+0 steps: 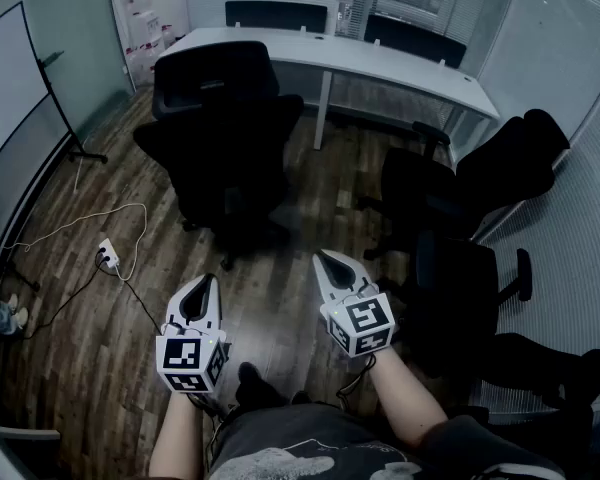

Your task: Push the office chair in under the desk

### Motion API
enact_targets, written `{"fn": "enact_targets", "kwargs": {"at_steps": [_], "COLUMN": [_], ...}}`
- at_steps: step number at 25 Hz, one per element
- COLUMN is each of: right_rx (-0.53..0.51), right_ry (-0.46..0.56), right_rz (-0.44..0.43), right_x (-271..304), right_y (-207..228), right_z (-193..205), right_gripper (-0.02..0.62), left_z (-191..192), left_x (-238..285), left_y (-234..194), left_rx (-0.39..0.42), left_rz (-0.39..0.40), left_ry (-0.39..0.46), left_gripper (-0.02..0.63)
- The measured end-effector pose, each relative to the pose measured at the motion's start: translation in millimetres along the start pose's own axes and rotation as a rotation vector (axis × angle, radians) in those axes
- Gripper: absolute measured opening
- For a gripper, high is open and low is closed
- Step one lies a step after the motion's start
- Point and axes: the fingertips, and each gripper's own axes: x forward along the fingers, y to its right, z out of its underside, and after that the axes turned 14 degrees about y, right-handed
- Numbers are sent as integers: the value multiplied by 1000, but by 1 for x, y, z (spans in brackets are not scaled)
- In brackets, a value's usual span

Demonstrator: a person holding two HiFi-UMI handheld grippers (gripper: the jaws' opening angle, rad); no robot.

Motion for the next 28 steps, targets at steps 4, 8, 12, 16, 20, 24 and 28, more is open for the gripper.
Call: {"fn": "enact_targets", "kwargs": {"at_steps": [4,8,12,16,20,24,28], "right_rx": [3,-5,-5,-3,2,1,-12], "right_ry": [0,2,2,-7,-7,27,65], "right_rz": [-7,-14,-18,-20,-7,34,74], "right_x": [-4,-5,-5,-5,5,23,41], "right_y": [-3,-6,-8,-8,-6,4,18], "right_z": [0,1,1,3,4,-6,-15], "right_gripper": [21,20,20,20,20,20,21], "left_z": [-3,2,7,10,10,5,-5], "left_x": [-4,-6,-10,-12,-6,15,44], "left_y": [2,1,2,2,-9,-21,-34], "left_rx": [8,5,-2,-1,-7,-3,9], "left_rz": [0,-11,-13,-11,-14,5,33], "left_ry": [5,-8,-21,-29,-31,-14,22], "left_gripper": [21,21,21,21,21,21,21]}}
